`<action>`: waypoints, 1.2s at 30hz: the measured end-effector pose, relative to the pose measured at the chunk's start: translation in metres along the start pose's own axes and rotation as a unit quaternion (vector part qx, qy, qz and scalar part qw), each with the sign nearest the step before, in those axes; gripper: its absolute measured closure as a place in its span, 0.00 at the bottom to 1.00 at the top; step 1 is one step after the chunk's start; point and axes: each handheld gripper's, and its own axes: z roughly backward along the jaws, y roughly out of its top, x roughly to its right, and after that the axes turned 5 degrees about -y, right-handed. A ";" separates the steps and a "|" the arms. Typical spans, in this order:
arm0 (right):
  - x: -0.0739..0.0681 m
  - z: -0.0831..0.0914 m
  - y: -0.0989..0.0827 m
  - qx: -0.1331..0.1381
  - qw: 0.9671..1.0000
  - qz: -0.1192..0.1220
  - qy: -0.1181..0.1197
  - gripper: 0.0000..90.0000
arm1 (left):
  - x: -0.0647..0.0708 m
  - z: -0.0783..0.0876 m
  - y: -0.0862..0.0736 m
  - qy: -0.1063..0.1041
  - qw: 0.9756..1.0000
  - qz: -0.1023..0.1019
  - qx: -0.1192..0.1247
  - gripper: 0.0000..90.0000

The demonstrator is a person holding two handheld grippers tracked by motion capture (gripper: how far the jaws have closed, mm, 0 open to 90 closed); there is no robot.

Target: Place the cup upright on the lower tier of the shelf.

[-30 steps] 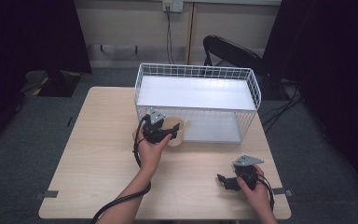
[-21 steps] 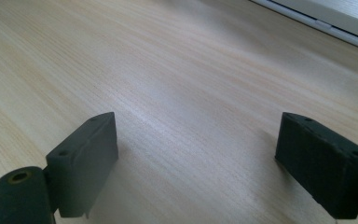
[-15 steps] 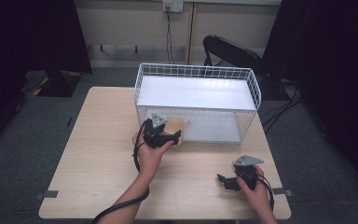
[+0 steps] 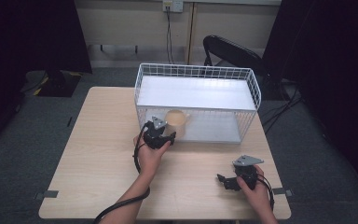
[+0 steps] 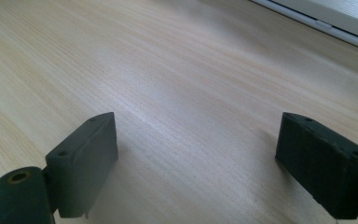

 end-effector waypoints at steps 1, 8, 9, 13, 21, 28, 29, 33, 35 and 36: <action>0.000 0.000 0.000 0.000 1.000 0.000 0.000 0.13 | 0.000 -0.001 0.000 -0.002 1.000 0.000 -0.003 0.51; 0.000 0.000 0.000 0.000 1.000 0.000 0.000 0.13 | -0.001 -0.006 0.000 0.003 1.000 -0.002 -0.010 0.59; 0.000 0.000 0.000 0.000 1.000 0.000 0.000 0.13 | -0.001 -0.006 0.001 0.003 1.000 -0.001 -0.010 0.60; 0.000 0.000 0.000 0.000 1.000 0.000 0.000 0.13 | -0.002 -0.005 0.001 0.000 1.000 -0.001 -0.009 0.60; 0.000 0.000 0.000 0.000 1.000 0.000 0.001 0.13 | 0.000 -0.002 -0.002 -0.019 1.000 -0.005 -0.007 0.48; 0.000 -0.002 0.002 0.000 1.000 0.001 0.001 0.13 | 0.001 0.011 -0.002 -0.053 0.998 -0.011 -0.012 0.27; 0.000 -0.002 0.002 0.000 1.000 0.000 0.001 0.13 | 0.000 0.014 -0.002 -0.060 0.998 -0.016 -0.016 0.23; 0.000 -0.002 0.002 0.000 1.000 0.001 0.001 0.13 | 0.000 0.027 0.000 -0.082 0.996 -0.032 -0.015 0.19; 0.000 -0.002 0.002 0.000 1.000 0.000 0.001 0.13 | -0.001 0.029 0.000 -0.089 0.995 -0.031 -0.015 0.19; 0.000 -0.002 0.002 0.000 1.000 0.000 0.001 0.13 | -0.001 0.031 -0.001 -0.093 0.995 -0.029 -0.014 0.19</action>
